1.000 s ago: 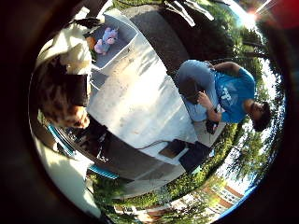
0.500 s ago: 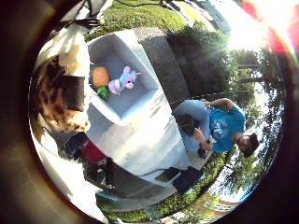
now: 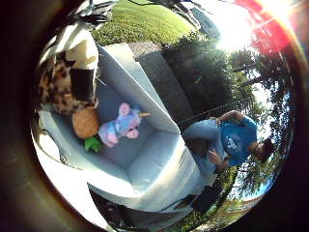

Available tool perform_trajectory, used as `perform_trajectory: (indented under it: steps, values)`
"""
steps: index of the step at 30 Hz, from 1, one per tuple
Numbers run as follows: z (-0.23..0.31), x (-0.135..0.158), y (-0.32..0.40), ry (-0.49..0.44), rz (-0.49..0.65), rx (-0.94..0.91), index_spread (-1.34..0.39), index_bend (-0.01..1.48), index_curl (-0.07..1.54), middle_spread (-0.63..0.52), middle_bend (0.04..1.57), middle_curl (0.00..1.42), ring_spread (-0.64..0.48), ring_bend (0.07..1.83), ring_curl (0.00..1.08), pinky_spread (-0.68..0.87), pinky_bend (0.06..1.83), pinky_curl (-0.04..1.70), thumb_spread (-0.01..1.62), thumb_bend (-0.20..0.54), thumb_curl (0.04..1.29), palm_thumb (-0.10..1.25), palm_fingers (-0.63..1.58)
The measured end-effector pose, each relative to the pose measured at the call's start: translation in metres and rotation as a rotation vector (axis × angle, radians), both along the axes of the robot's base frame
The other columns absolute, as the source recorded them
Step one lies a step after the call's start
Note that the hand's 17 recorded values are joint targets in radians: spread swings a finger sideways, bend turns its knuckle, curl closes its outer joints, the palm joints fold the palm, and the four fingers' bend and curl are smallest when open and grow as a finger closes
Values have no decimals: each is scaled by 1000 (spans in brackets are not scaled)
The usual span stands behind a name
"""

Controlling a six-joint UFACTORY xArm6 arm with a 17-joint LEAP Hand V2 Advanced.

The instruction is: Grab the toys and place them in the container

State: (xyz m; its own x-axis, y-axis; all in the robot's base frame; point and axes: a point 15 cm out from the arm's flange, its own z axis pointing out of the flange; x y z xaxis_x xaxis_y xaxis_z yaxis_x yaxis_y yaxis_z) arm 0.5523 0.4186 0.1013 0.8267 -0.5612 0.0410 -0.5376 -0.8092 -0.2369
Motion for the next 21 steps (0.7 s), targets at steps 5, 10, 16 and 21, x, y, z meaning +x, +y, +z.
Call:
perform_trajectory:
  steps: [5, 10, 16, 21]
  values:
    - [-10, 6, -6, -3, 1, -2, -781, 102, 986, -34, 384, 575, 209, 1018, 475, 376, 1401, 703, 1114, -39, 479, 683, -143]
    - [1, 10, -17, 5, -13, -7, -618, 96, 775, 27, 243, 475, 271, 830, 374, 451, 1270, 616, 1109, -33, 453, 663, -122]
    - [43, 9, -45, 41, -44, -22, -509, 138, 594, 48, 177, 417, 290, 708, 320, 497, 1145, 535, 1110, -27, 435, 665, -72]
    - [129, -4, -86, 70, -82, -29, -473, 174, 522, 72, 163, 383, 297, 597, 290, 497, 962, 456, 1129, -25, 425, 679, -108]
